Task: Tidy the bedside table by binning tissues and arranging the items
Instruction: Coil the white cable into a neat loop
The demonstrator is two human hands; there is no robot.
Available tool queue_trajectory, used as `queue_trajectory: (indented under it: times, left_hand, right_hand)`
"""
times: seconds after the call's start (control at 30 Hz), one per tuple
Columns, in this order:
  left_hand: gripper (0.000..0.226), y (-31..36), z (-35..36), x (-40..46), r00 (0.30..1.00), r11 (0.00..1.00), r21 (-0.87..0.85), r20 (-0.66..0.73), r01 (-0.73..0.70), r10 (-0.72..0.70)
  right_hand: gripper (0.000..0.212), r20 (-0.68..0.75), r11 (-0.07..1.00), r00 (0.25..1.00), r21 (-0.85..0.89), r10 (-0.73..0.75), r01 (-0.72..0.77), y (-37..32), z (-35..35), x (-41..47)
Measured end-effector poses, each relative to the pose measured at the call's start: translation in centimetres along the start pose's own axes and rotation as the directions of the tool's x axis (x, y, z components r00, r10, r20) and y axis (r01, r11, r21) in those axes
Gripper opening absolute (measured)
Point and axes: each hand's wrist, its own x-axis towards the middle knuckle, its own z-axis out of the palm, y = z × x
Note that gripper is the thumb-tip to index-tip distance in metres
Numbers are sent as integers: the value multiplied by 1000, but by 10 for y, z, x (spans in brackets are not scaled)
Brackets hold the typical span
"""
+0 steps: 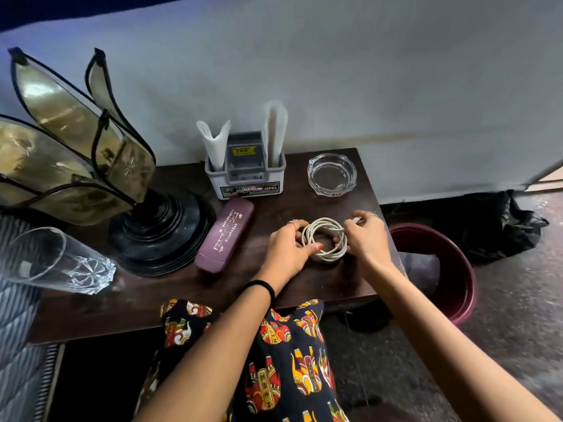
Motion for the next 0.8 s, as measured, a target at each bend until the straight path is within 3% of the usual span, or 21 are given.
queue_trajectory:
  times: [0.13, 0.5, 0.8]
  left_hand:
    - [46, 4, 7, -2, 999, 999, -4, 32, -42, 42]
    - [54, 13, 27, 5, 988, 988, 34, 56, -148, 146]
    - [47, 8, 27, 5, 985, 982, 96, 77, -161, 154]
  right_hand:
    - [38, -69, 990, 997, -143, -28, 18, -2, -14, 4]
    - [34, -89, 994, 996, -109, 0, -9, 2, -39, 12]
    - [24, 6, 951, 994, -291, -108, 105, 8, -44, 5]
